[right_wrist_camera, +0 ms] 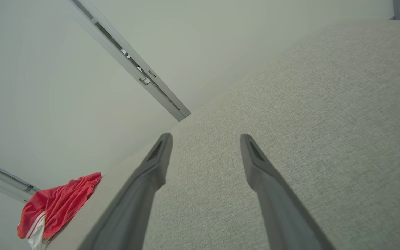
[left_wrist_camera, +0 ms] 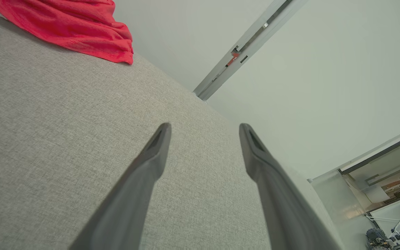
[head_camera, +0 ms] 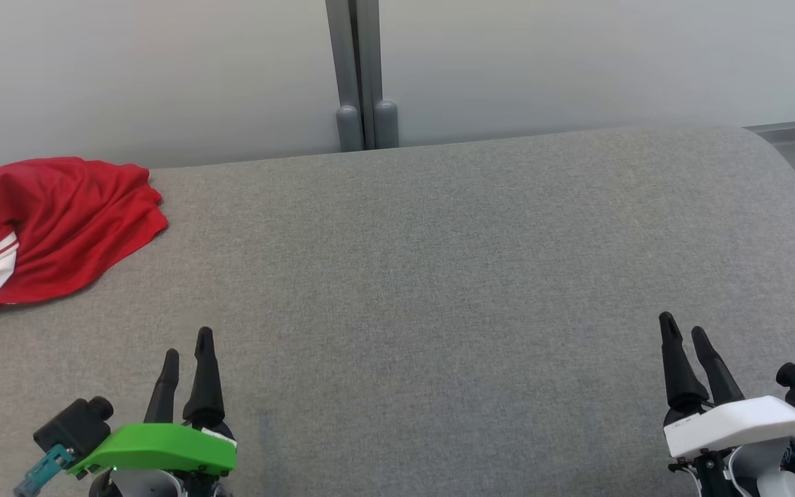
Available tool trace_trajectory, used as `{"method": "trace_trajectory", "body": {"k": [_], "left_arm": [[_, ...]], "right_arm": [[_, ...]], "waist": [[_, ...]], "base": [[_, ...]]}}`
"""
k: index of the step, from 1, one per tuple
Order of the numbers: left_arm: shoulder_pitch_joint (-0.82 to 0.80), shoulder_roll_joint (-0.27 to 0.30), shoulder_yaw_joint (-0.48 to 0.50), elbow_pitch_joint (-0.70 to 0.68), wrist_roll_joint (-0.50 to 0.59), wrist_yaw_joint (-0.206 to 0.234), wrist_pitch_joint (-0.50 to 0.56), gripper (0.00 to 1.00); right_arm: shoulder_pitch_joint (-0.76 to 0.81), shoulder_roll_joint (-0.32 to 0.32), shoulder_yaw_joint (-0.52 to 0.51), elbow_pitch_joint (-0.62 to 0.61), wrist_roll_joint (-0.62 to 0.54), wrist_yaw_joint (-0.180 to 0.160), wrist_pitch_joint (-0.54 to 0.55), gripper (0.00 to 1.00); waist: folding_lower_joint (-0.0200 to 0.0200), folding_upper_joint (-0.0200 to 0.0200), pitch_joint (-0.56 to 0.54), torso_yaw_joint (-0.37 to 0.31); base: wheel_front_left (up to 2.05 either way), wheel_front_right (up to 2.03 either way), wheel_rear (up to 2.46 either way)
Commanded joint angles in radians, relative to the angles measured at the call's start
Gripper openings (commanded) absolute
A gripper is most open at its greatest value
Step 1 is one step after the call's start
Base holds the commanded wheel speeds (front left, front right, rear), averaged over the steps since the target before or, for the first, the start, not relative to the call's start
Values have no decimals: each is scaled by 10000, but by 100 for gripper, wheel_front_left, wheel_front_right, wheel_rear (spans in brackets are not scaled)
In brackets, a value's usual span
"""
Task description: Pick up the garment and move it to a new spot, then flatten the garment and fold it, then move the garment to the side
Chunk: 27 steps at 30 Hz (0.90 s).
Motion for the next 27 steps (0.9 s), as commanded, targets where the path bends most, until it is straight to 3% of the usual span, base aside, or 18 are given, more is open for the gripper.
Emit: {"method": "trace_trajectory", "body": {"k": [1,27], "left_arm": [[35,71,-56,-54,295,11,-103,100],[98,97,-548,594,2495,124,-784,100]], "right_arm": [[37,-69,30,-70,-309,3,-129,100],[123,-94,164,135,-3191,5,-821,100]], "waist": [[0,0,-2,1],[0,0,-17,64]], "base": [[0,0,0],[0,0,0]]}}
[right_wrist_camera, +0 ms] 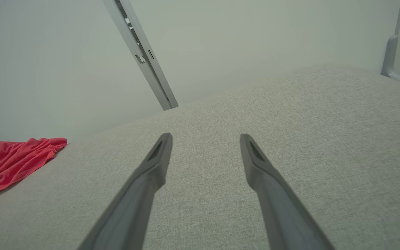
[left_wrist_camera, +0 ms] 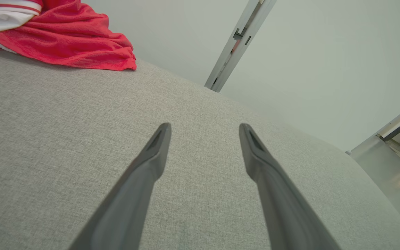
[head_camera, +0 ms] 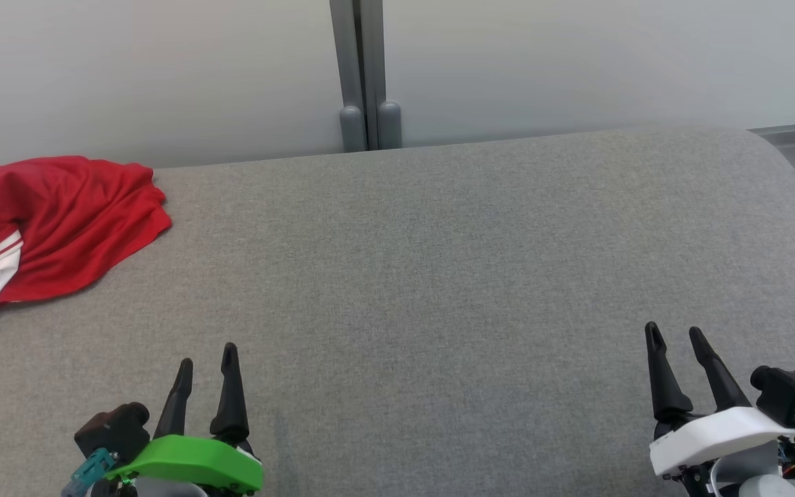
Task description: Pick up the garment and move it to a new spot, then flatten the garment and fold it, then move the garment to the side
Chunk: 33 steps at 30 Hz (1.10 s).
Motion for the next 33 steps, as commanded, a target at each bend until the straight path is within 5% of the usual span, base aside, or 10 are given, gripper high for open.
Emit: {"method": "trace_trajectory", "body": {"k": [1,33], "left_arm": [[31,83,-33,-34,256,35,-86,100],[-42,103,-450,688,2051,79,-742,100]], "right_arm": [[41,-61,0,-64,-274,4,-112,100],[119,-86,64,-22,-3040,5,-774,100]], "waist": [[0,0,2,6],[0,0,77,68]], "base": [[0,0,0],[0,0,0]]}}
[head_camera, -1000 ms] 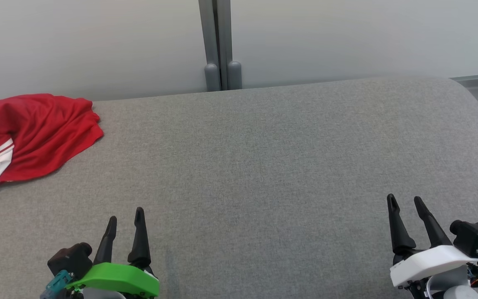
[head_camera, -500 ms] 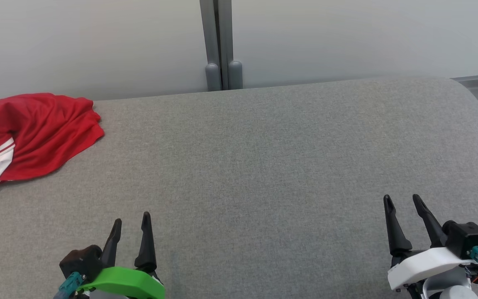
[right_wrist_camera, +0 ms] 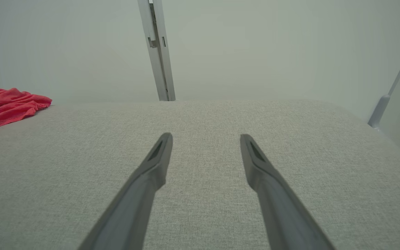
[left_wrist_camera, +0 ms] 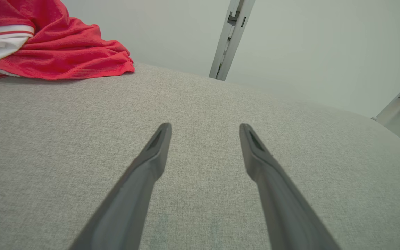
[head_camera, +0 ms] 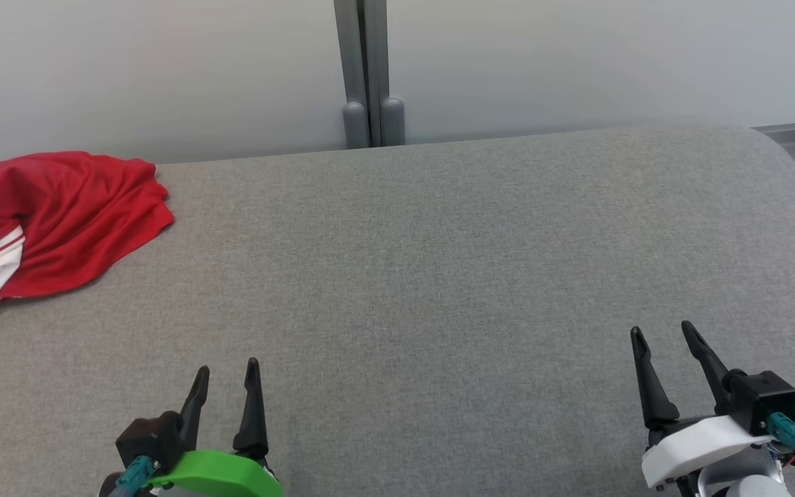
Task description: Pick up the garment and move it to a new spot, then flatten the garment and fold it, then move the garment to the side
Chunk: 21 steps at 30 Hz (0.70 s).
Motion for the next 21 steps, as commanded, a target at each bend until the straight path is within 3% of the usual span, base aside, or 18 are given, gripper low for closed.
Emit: {"method": "trace_trajectory", "body": {"k": [1,11,21], "left_arm": [[-44,78,-9,13,211,16,-85,100],[-52,84,-126,171,718,82,-277,100],[-10,82,-58,190,601,72,-243,100]], "right_arm": [[86,-59,14,-2,-260,3,-102,100],[127,-67,40,-31,-938,4,-265,100],[127,-64,24,-1,-917,2,-269,100]], "waist": [[0,0,7,4],[0,0,32,30],[0,0,53,23]], "base": [[0,0,0],[0,0,0],[0,0,0]]}}
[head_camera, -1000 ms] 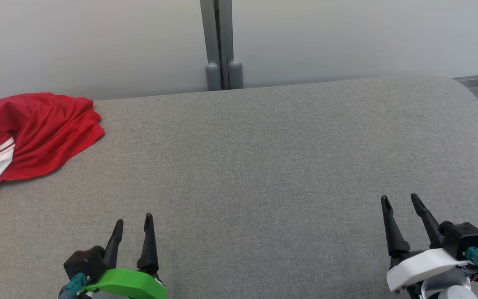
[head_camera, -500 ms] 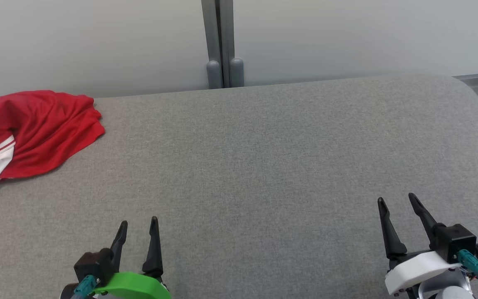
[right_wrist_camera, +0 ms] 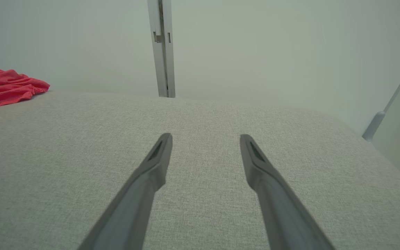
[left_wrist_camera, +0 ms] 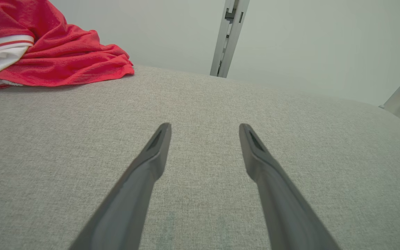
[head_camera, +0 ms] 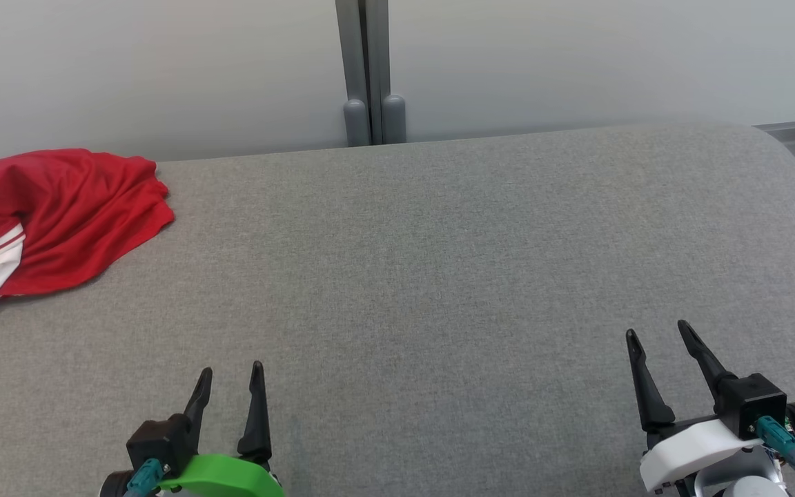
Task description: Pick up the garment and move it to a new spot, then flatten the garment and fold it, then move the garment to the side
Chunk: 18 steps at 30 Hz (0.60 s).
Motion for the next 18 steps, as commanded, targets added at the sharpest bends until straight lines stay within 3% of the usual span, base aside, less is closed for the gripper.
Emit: {"method": "trace_trajectory", "body": {"k": [1,12,18], "left_arm": [[-4,73,31,15,-38,20,-11,100],[-56,71,42,-9,-85,65,-11,100],[-180,70,144,-119,-32,122,-11,100]], "right_arm": [[106,-53,-3,-1,-6,1,-52,100],[64,-53,-39,14,38,1,-52,100],[155,-48,-120,-52,145,-1,-51,100]], "waist": [[0,0,7,0],[0,0,11,71],[0,0,2,606]], "base": [[0,0,0],[0,0,0],[0,0,0]]}}
